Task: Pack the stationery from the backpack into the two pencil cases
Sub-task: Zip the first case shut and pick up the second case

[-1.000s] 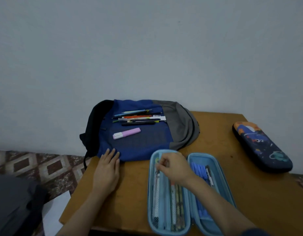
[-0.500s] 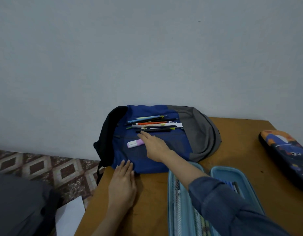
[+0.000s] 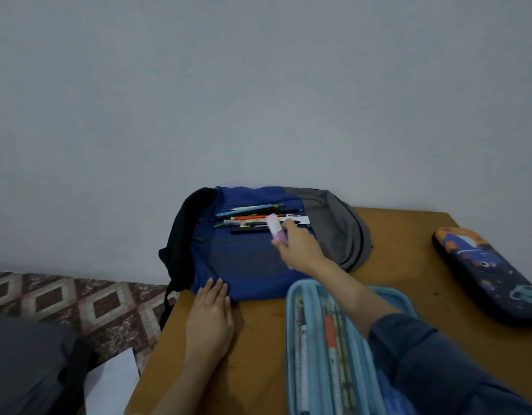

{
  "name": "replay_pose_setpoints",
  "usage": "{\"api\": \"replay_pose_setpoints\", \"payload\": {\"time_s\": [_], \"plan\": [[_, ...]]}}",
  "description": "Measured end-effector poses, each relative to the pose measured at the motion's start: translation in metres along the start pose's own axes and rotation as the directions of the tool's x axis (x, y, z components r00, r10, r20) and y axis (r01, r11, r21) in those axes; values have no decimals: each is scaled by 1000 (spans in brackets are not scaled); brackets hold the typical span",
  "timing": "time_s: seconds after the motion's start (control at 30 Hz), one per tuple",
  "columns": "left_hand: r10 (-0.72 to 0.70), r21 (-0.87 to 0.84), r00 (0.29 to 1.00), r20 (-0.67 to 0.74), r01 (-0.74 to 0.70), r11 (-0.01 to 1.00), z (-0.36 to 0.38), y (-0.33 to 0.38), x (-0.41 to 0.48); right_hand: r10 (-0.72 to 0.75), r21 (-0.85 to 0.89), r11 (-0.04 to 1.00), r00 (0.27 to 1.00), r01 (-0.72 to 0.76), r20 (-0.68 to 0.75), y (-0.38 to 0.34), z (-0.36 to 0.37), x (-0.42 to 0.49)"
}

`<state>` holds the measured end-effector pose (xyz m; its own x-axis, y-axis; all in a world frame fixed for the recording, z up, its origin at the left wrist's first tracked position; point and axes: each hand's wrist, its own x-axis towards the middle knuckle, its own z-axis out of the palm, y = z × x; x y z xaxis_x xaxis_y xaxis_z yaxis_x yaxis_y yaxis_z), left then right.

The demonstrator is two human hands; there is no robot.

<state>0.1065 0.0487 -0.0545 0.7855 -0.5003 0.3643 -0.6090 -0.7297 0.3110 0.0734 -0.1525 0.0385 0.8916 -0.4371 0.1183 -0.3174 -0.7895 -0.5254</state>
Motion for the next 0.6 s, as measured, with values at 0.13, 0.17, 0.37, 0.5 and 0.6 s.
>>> {"api": "replay_pose_setpoints", "payload": {"time_s": [0.13, 0.17, 0.37, 0.5, 0.6], "plan": [[41, 70, 999, -9, -40, 997, -3, 5, -3, 104, 110, 989, 994, -101, -20, 34, -35, -33], [47, 71, 999, -5, -46, 996, -4, 6, -6, 131, 109, 986, 991, -129, -12, 43, -42, -46], [1, 97, 997, 73, -8, 995, -5, 24, -29, 352, 39, 935, 935, -351, -28, 98, -64, -120], [41, -32, 992, 122, -37, 999, -8, 56, -52, 457, -74, 886, 889, -459, -33, 125, -63, -154], [29, -144, 983, 183, -2, 990, -14, 76, -62, 474, -183, 862, 880, -472, -33, 127, -63, -168]]}}
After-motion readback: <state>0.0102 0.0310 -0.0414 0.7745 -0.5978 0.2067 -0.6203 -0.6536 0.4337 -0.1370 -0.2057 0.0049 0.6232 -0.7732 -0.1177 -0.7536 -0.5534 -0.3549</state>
